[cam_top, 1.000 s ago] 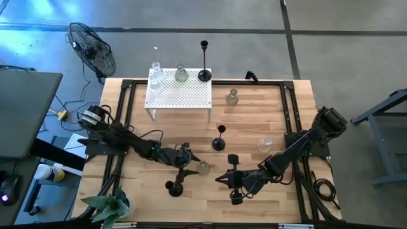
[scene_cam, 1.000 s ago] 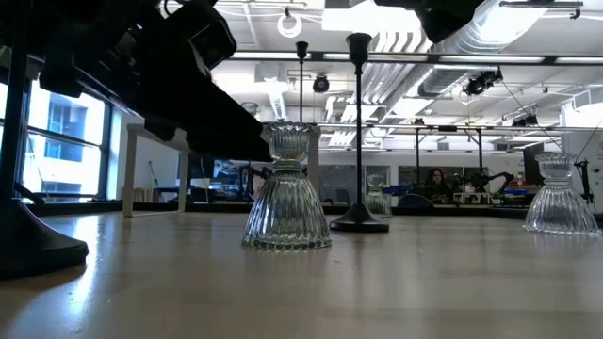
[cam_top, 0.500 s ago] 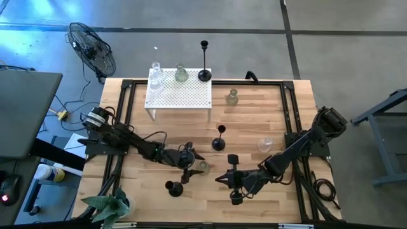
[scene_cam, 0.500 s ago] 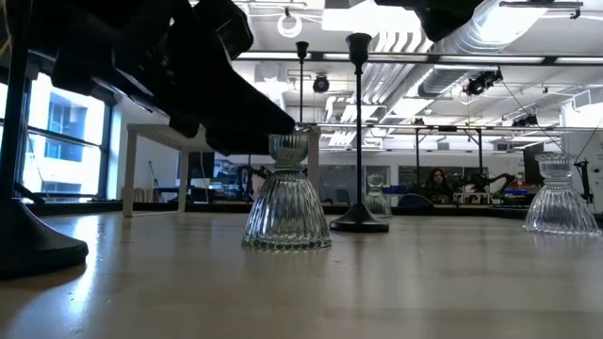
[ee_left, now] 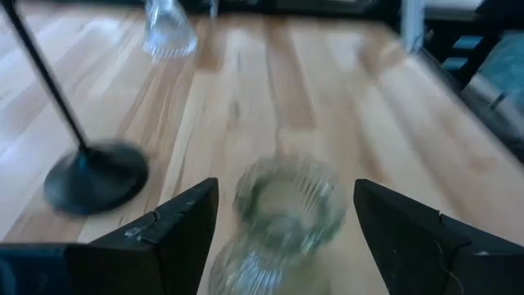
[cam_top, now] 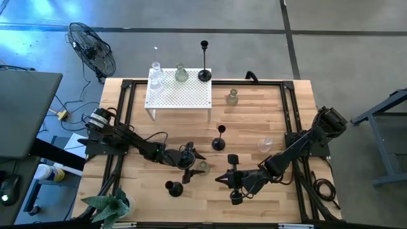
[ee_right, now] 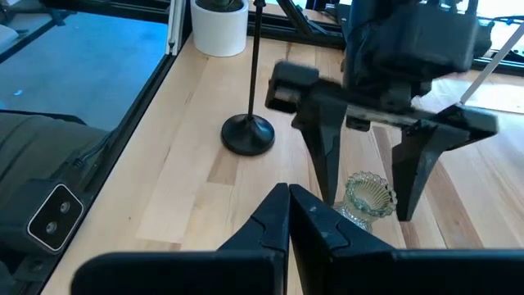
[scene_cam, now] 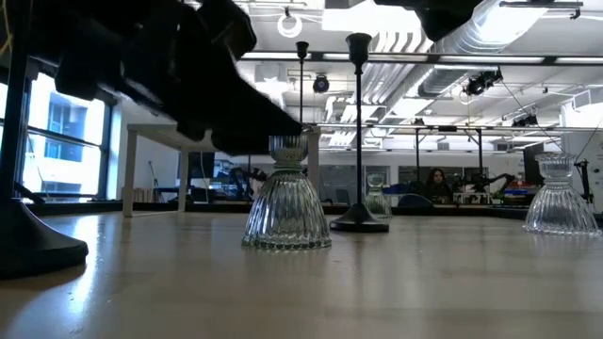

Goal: Pick & Place candle stick holders
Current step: Align the bottom green candle holder with the other green candle holder on the shelf

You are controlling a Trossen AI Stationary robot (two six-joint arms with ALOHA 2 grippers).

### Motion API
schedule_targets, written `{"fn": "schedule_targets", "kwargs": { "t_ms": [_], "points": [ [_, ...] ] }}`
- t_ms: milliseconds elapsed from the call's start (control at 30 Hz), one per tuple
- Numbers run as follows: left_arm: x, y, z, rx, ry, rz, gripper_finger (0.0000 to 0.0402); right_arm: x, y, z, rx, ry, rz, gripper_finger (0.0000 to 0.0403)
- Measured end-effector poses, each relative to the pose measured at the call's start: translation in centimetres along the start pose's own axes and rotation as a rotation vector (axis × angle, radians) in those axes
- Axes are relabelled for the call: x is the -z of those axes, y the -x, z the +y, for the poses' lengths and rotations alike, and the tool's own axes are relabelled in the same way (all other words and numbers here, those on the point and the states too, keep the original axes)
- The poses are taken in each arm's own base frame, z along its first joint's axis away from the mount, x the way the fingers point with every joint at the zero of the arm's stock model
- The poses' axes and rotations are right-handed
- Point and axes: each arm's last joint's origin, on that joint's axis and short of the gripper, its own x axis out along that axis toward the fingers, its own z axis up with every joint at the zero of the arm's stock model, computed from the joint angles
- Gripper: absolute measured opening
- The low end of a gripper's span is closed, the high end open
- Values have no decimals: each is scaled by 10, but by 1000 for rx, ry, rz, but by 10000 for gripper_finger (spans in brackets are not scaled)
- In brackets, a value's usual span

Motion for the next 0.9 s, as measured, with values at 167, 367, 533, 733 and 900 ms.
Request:
{"fn": "schedule_targets", "kwargs": {
  "t_ms": [167,367,533,733,900],
  "points": [
    [2,-1,0,-1,-9,4,259,0,0,0,0,3,0,2],
    [1,-1,0,1,-24,-5,203,0,0,0,0,7,0,2],
    [1,-1,0,2,-32,-6,175,0,0,0,0,10,0,1],
    [-1,0,0,-4,-41,-5,175,0,0,0,0,10,0,1],
    [-13,8,0,-10,-56,-25,175,0,0,0,-3,10,1,1]
  ]
}}
